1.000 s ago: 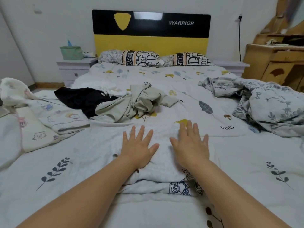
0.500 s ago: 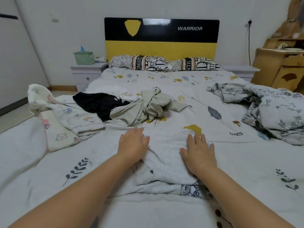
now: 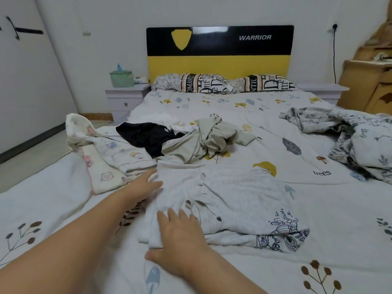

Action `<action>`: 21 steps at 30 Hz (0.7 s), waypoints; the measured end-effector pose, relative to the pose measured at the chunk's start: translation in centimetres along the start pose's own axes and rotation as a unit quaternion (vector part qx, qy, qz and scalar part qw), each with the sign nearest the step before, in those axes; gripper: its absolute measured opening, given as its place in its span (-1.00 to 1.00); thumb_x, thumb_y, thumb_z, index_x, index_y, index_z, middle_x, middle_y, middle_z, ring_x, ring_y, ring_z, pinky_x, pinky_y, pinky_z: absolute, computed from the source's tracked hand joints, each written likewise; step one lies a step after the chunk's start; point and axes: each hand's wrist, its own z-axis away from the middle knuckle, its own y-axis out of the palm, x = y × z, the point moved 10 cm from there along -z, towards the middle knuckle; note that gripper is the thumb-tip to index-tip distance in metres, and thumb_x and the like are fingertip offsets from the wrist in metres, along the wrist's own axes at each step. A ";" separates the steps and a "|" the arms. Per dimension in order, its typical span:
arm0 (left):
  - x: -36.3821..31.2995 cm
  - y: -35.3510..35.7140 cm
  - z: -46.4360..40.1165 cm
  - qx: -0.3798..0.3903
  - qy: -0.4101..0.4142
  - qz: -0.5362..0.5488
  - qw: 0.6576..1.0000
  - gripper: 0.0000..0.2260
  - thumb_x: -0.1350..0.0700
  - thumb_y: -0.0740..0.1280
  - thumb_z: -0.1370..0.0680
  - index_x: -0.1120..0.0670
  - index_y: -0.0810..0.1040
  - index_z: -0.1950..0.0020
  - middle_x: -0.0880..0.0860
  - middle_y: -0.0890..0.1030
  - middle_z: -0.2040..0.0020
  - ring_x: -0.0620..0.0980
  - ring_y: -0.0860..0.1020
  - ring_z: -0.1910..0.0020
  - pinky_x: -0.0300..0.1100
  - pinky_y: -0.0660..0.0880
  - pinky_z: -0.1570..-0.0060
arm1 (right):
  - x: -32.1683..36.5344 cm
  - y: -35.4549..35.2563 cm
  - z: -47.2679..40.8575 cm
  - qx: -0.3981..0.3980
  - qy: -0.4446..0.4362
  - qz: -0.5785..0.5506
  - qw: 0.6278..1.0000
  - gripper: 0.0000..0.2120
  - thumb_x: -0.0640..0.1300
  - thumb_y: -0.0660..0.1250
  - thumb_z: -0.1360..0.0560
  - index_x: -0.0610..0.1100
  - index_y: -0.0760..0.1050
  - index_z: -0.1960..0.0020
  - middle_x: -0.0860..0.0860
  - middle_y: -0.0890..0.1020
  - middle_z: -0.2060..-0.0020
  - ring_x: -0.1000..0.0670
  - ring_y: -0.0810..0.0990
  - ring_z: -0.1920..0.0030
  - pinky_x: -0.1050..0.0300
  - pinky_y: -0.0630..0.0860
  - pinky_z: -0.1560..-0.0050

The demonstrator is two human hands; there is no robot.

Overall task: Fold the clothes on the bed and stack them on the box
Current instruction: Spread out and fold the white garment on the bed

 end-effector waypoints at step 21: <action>-21.7 12.5 2.0 0.162 0.148 0.148 0.964 -0.64 0.27 0.29 -0.54 0.18 0.43 -0.34 0.05 0.54 0.22 -0.18 0.48 0.43 -0.41 0.37 0.49 | -20.2 -11.0 14.0 -0.345 0.293 -0.316 0.834 -0.67 -0.24 0.25 -0.40 -0.11 0.15 0.43 0.03 0.26 0.54 0.01 0.19 0.46 0.16 0.12 0.46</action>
